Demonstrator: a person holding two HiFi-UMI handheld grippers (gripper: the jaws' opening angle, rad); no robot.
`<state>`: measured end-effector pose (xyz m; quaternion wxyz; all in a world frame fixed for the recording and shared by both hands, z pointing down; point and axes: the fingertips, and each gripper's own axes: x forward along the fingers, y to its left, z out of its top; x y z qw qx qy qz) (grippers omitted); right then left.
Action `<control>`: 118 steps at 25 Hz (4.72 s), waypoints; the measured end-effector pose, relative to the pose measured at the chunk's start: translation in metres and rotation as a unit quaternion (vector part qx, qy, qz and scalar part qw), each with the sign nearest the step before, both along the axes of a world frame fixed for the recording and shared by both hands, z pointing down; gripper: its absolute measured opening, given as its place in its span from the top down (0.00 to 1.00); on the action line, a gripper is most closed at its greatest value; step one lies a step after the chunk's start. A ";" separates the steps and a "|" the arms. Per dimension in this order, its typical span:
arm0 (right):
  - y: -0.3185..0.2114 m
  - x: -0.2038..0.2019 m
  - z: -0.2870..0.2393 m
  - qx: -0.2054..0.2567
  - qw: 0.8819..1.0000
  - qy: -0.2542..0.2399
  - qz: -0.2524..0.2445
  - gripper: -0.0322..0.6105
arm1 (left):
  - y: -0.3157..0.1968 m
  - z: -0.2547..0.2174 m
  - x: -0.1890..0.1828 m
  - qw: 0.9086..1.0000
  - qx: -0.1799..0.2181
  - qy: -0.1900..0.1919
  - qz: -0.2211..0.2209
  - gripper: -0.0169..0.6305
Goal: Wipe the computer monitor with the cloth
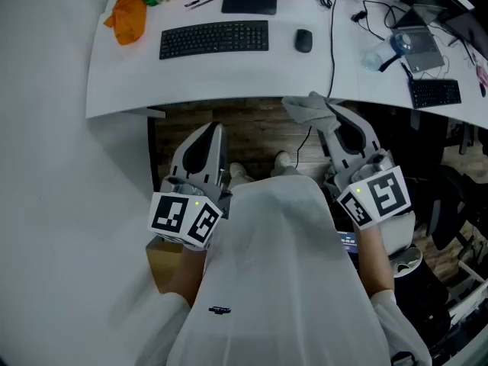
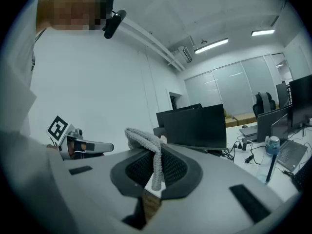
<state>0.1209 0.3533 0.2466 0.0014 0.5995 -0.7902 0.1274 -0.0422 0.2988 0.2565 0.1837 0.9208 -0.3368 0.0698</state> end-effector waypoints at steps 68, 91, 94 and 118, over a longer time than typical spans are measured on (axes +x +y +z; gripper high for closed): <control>-0.375 -0.073 -0.090 0.111 0.994 0.002 0.014 0.91 | -0.363 -0.047 -0.052 0.998 0.039 0.050 0.023 0.95; -0.561 -0.088 -0.142 0.062 0.970 0.233 -0.029 0.90 | -0.476 -0.086 -0.033 0.996 0.070 0.035 0.050 0.95; -0.580 -0.087 -0.135 0.038 0.962 0.269 -0.038 0.90 | -0.486 -0.084 -0.030 0.996 0.068 0.031 0.051 0.95; -0.622 -0.070 -0.051 -0.129 0.922 0.346 -0.115 0.91 | -0.498 -0.052 -0.013 0.998 0.031 0.040 0.047 0.95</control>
